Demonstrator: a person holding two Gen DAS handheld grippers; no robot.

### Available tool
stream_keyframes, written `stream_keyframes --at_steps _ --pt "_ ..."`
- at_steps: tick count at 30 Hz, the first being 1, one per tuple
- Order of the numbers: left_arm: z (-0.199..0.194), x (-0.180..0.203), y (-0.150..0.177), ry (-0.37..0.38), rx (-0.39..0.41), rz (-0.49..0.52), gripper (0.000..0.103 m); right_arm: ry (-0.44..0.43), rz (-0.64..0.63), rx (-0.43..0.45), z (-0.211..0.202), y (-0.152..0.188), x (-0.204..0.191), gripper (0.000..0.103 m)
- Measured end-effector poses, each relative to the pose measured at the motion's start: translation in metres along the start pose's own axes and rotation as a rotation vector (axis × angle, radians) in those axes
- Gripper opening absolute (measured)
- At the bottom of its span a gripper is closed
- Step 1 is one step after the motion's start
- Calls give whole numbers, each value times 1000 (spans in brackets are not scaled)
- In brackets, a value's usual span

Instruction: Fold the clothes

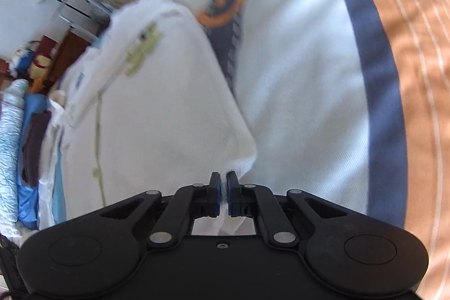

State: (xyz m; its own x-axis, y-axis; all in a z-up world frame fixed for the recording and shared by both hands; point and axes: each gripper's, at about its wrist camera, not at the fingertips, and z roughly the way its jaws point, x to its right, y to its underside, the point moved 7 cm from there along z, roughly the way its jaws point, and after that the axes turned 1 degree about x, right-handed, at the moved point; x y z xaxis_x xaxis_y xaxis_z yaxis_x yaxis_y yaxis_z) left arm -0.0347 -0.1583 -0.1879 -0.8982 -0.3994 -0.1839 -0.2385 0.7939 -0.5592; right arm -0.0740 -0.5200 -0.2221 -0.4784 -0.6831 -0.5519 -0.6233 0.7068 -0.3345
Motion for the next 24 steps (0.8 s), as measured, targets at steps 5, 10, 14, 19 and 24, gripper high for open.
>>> stream_keyframes --at_steps 5,10,14,19,24 --pt "0 -21 -19 -28 50 -41 7 -86 -15 126 -21 -34 -33 7" --pt "-4 -57 -38 -94 112 -70 7 -147 -37 238 -32 -64 -66 7" --pt "-4 -81 -47 -100 122 -133 7 -164 -39 289 -24 -76 -89 7" --pt "0 -95 -51 -117 127 -157 7 -122 -60 326 -5 -78 -105 7" --pt "-1 -110 -58 -134 146 -171 7 -86 -81 381 -6 -82 -116 7"
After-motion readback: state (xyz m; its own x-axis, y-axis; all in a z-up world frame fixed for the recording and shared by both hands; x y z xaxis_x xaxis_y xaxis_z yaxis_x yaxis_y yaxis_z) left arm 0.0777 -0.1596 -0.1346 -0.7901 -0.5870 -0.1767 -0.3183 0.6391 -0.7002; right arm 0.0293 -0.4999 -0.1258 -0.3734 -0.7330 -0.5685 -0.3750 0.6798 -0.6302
